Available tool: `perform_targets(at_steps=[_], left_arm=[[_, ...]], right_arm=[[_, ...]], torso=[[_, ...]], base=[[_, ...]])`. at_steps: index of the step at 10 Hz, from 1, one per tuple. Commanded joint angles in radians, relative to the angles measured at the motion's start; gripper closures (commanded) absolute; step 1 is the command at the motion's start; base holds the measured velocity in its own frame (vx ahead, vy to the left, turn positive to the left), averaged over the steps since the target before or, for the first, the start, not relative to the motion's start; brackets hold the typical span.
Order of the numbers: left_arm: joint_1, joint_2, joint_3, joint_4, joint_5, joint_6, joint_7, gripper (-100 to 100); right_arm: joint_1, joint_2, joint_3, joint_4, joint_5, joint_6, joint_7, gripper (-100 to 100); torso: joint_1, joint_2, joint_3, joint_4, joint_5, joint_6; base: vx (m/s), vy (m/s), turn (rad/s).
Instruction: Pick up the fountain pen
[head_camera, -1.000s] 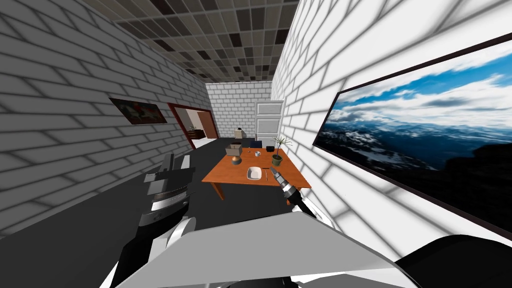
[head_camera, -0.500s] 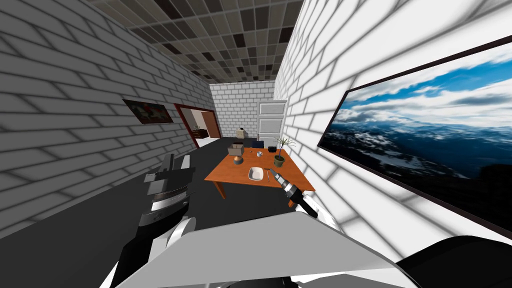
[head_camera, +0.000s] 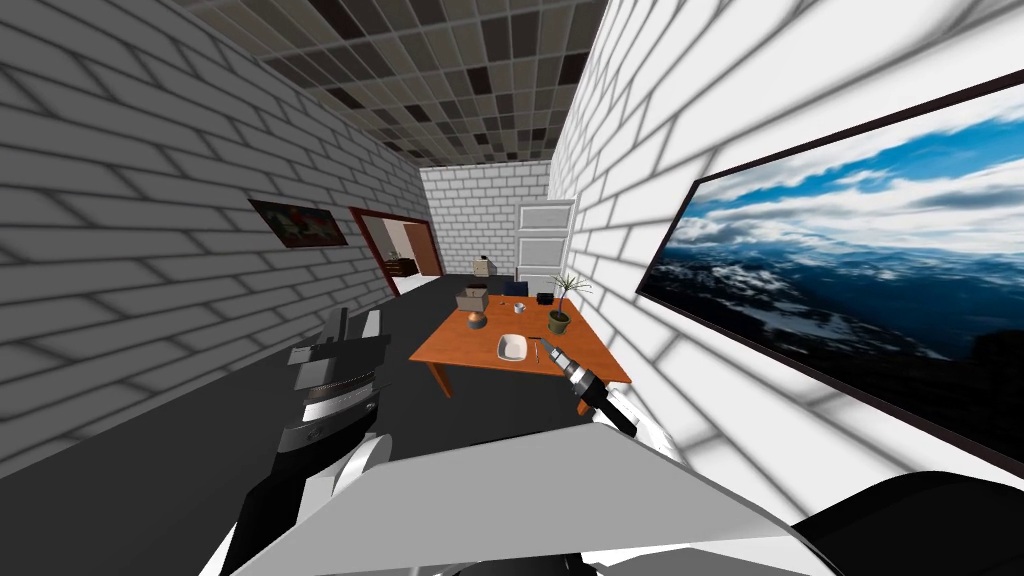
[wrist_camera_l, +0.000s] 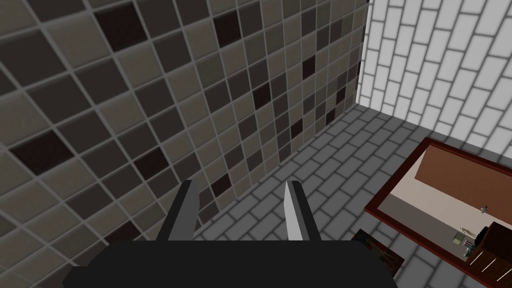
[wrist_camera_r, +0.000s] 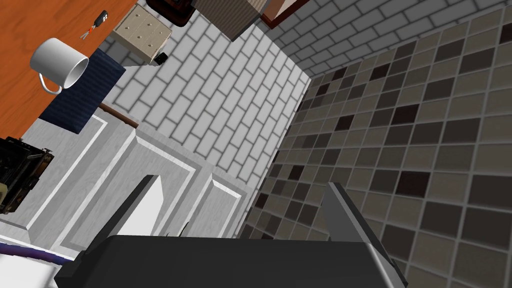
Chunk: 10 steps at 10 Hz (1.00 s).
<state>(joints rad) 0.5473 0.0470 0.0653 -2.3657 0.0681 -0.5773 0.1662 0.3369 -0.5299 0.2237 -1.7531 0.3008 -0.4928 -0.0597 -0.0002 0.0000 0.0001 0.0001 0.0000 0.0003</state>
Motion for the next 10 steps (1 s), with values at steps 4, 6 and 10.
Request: perform_targets(at_steps=[4,6,10], left_arm=[[0.000,0.000,0.000,0.000,0.000,0.000,0.000,0],[0.000,0.000,0.000,0.000,0.000,0.000,0.000,0],[0.000,0.000,0.000,0.000,0.000,0.000,0.000,0]], right_arm=[[0.000,0.000,0.000,0.000,0.000,0.000,0.000,-100],[-0.008,-0.032,0.010,0.046,0.022,-0.010,-0.003,-100],[-0.011,-0.047,0.015,0.068,0.032,-0.015,-0.005,-100]], torso=[[-0.002,0.001,0.000,0.000,0.000,0.000],[-0.001,-0.001,0.000,0.000,0.000,0.000],[-0.003,0.001,0.000,0.000,-0.001,0.000]], base=[[-0.001,-0.006,0.001],[0.013,-0.017,0.088],[0.000,-0.024,0.031]])
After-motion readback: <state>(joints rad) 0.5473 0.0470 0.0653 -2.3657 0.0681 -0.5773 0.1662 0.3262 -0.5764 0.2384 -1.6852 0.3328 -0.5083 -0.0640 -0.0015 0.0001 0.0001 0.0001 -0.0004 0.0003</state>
